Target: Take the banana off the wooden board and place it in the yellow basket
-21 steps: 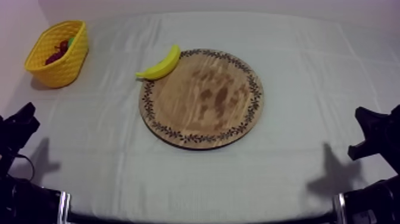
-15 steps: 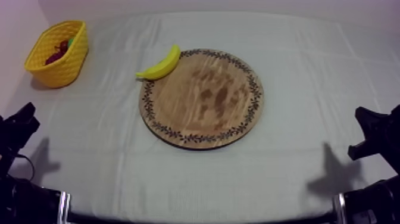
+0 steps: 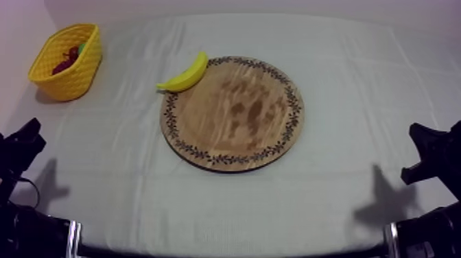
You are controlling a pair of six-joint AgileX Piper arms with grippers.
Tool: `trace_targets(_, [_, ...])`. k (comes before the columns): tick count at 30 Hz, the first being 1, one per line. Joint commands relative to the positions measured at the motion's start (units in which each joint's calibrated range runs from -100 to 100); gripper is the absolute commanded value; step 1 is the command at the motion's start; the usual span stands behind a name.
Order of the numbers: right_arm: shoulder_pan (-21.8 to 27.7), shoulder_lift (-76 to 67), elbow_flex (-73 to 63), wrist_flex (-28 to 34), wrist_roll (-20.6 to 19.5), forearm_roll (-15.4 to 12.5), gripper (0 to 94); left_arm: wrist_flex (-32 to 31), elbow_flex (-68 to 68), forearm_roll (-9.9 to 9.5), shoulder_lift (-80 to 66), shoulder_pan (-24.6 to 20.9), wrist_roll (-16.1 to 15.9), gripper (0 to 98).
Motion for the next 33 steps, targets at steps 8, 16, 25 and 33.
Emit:
trace_targets(8, [0.0, 0.0, 0.0, 0.0, 0.0, 0.0, 0.2, -0.1, 0.0, 0.00, 0.0, -0.1, -1.0, 2.9])
trace_targets(16, [0.0, 0.0, 0.0, 0.0, 0.0, 0.0, 0.2, 0.0, 0.0, -0.04, 0.0, -0.2, 0.0, 0.3])
trace_targets(25, [0.0, 0.0, 0.0, 0.0, 0.0, 0.0, 0.2, 1.2, -0.2, -0.06, 0.0, -0.9, -0.4, 0.1])
trace_targets(33, [0.0, 0.0, 0.0, 0.0, 0.0, 0.0, 0.2, -0.2, -3.6, -0.21, 5.9, 0.1, -1.4, 0.0])
